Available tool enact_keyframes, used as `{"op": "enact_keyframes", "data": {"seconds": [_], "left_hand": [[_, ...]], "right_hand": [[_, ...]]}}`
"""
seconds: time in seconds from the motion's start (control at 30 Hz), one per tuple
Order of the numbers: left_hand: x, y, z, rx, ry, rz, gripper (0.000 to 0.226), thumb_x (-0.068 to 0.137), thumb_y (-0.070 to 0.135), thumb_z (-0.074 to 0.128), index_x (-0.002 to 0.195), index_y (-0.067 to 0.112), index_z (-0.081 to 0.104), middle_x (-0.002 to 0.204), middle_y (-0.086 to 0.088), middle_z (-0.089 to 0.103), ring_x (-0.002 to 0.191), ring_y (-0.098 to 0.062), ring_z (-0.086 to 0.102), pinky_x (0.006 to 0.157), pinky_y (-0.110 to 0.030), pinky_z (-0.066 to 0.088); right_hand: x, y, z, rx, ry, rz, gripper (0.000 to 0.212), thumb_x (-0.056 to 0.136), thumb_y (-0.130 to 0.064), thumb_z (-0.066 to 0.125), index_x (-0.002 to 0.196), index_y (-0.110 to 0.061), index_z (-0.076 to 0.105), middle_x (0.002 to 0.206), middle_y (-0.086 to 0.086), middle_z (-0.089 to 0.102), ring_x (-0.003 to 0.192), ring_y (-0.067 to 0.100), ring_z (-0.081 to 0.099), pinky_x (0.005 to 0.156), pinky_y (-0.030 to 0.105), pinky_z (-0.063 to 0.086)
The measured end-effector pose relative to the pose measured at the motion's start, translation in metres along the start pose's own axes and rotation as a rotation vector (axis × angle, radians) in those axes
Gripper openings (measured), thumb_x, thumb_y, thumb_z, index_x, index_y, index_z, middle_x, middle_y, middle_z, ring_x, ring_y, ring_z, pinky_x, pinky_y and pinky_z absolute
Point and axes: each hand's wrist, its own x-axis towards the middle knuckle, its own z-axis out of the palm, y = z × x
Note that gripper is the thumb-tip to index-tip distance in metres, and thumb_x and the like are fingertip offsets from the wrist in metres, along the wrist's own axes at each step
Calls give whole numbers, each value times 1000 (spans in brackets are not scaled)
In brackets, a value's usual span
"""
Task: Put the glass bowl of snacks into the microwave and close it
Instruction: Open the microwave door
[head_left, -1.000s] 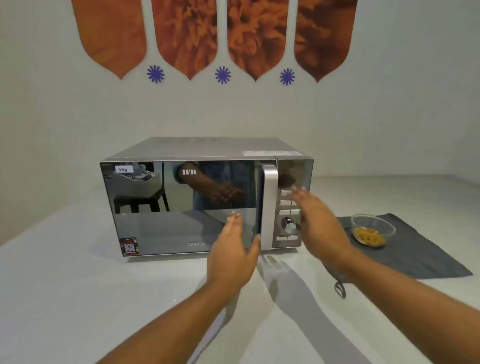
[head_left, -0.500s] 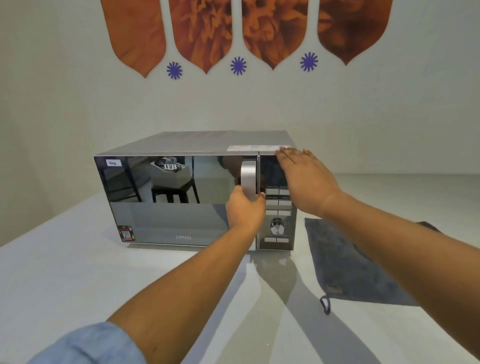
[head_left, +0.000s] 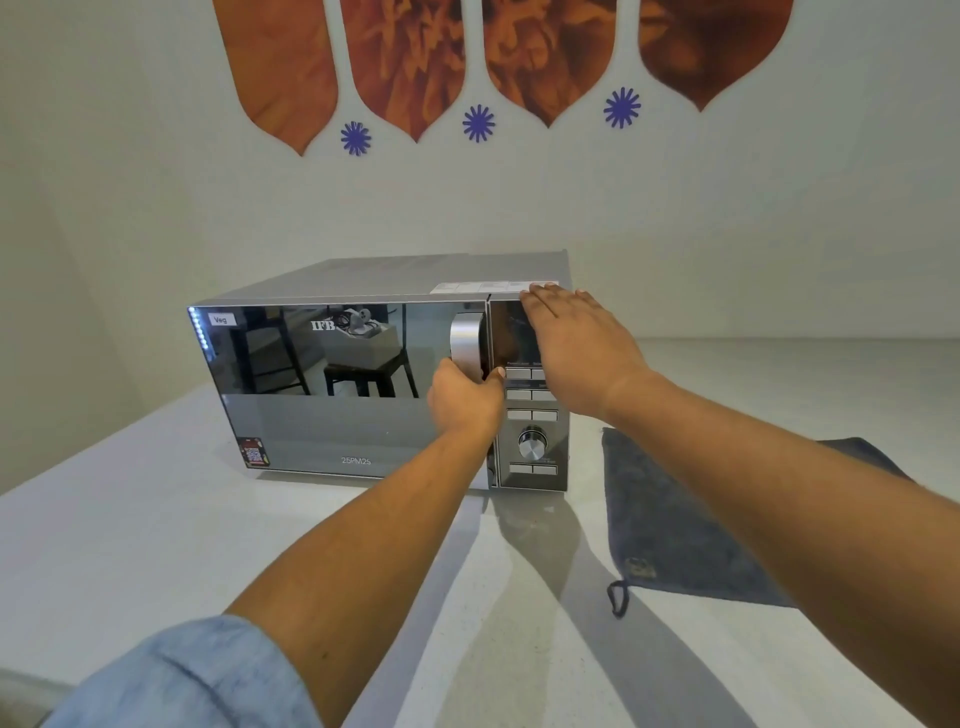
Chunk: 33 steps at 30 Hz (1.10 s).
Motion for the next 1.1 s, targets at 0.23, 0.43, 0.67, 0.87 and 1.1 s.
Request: {"op": "enact_keyframes", "data": {"seconds": [0.23, 0.43, 0.67, 0.87, 1.1], "left_hand": [[5, -2, -1, 24, -23, 41, 31, 84, 23, 72, 101, 7, 53, 94, -7, 58, 90, -25, 60, 74, -33, 52], [-12, -12, -20, 17, 58, 98, 28, 80, 28, 75, 77, 15, 51, 66, 3, 54, 61, -11, 56, 49, -22, 40], [-44, -18, -83, -225, -272, 96, 52, 77, 65, 54, 80, 13, 53, 67, -3, 56, 62, -13, 57, 60, -24, 49], [-69, -40, -162, -467, -445, -59, 72, 77, 72, 21, 85, 13, 62, 69, -3, 62, 69, -14, 59, 82, -34, 50], [-87, -60, -266, -568, -386, -44, 68, 94, 61, 12, 79, 10, 55, 66, -8, 52, 58, -17, 46, 66, -33, 43]], "right_hand": [[-1, 2, 6, 6, 35, -4, 65, 93, -5, 41, 154, -10, 17, 163, 10, 20, 151, 23, 14, 121, 35, 6], [-1, 2, 7, 1, 35, 4, 67, 92, -3, 39, 155, -12, 17, 164, 9, 20, 151, 23, 14, 122, 35, 6], [1, -4, 11, -31, 35, 65, 73, 89, -2, 47, 154, -12, 18, 163, 10, 21, 151, 24, 16, 123, 38, 11], [2, -12, 9, -52, 18, 121, 70, 86, -1, 47, 152, -8, 25, 160, 14, 30, 147, 28, 26, 121, 42, 19], [10, -34, -5, -100, -21, 220, 62, 83, -3, 48, 144, -4, 38, 149, 20, 45, 135, 38, 43, 111, 48, 35]]}}
